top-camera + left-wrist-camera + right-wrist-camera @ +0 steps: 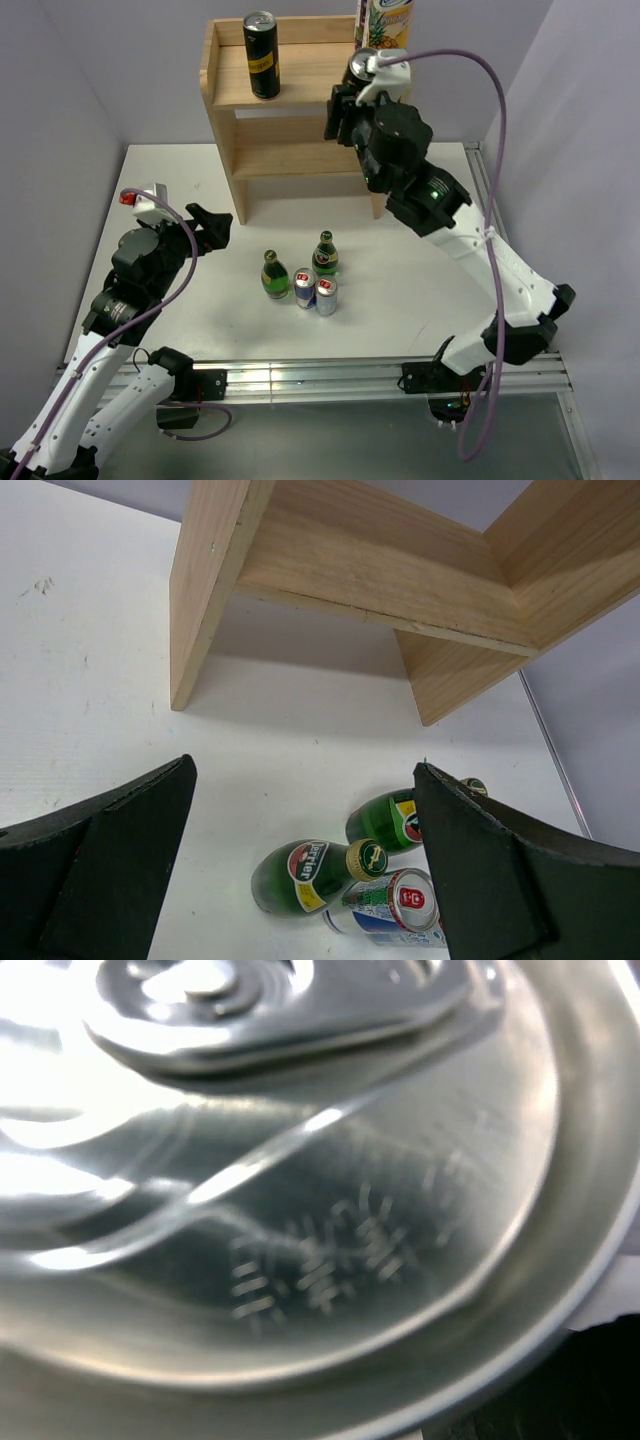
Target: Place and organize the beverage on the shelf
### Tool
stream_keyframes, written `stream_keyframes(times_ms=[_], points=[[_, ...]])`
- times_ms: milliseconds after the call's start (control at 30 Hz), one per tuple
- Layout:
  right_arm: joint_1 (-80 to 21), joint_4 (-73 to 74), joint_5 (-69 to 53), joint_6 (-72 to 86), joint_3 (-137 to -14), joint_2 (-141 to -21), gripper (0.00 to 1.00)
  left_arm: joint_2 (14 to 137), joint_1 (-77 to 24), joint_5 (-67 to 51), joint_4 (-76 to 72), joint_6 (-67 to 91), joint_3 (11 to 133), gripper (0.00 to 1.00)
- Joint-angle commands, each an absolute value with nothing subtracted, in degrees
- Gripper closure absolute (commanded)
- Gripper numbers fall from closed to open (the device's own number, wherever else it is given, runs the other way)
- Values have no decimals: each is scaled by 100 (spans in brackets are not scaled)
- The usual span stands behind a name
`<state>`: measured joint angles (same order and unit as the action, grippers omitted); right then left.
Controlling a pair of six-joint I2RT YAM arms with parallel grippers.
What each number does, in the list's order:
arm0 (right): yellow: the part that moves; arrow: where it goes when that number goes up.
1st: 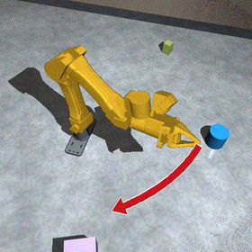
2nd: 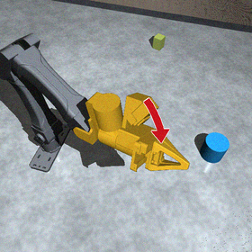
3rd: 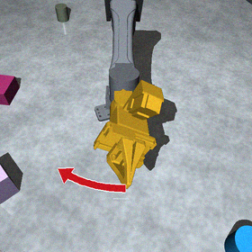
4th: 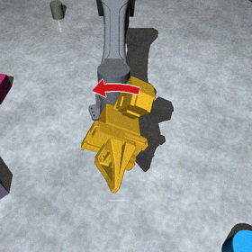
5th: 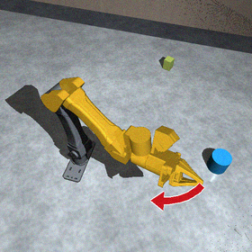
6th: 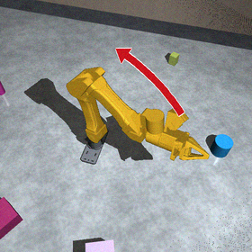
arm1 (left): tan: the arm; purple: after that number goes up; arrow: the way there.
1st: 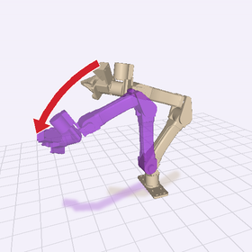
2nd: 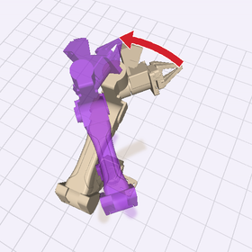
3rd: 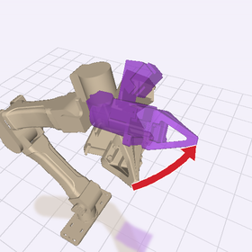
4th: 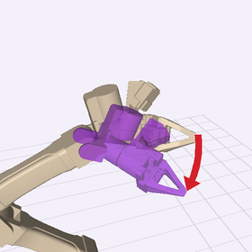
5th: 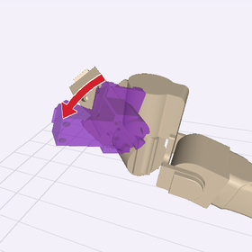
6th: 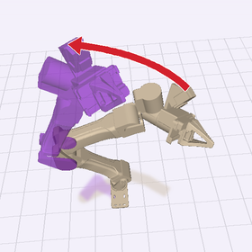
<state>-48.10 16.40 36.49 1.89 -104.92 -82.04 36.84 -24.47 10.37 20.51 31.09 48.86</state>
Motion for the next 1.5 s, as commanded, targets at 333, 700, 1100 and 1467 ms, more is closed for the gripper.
stream_keyframes(times_ms=[333, 700, 1100, 1467], points=[[-4614, 1934, 3085, -439, -13068, -10256, 100, 3542, -2435, 1090, 1942, 3059, 4887, 3], [-4605, 1881, 3261, -326, -13360, -10389, 100, 3586, -2435, 1055, 1925, 3041, 4896, 3], [-4404, 1424, 3323, -379, -13333, -10660, 100, 3612, -2443, 1072, 1934, 3050, 4887, 3], [-3999, 1371, 2998, -9, -13728, -11153, 100, 3656, -2435, 1134, 1960, 3050, 4896, 3]])
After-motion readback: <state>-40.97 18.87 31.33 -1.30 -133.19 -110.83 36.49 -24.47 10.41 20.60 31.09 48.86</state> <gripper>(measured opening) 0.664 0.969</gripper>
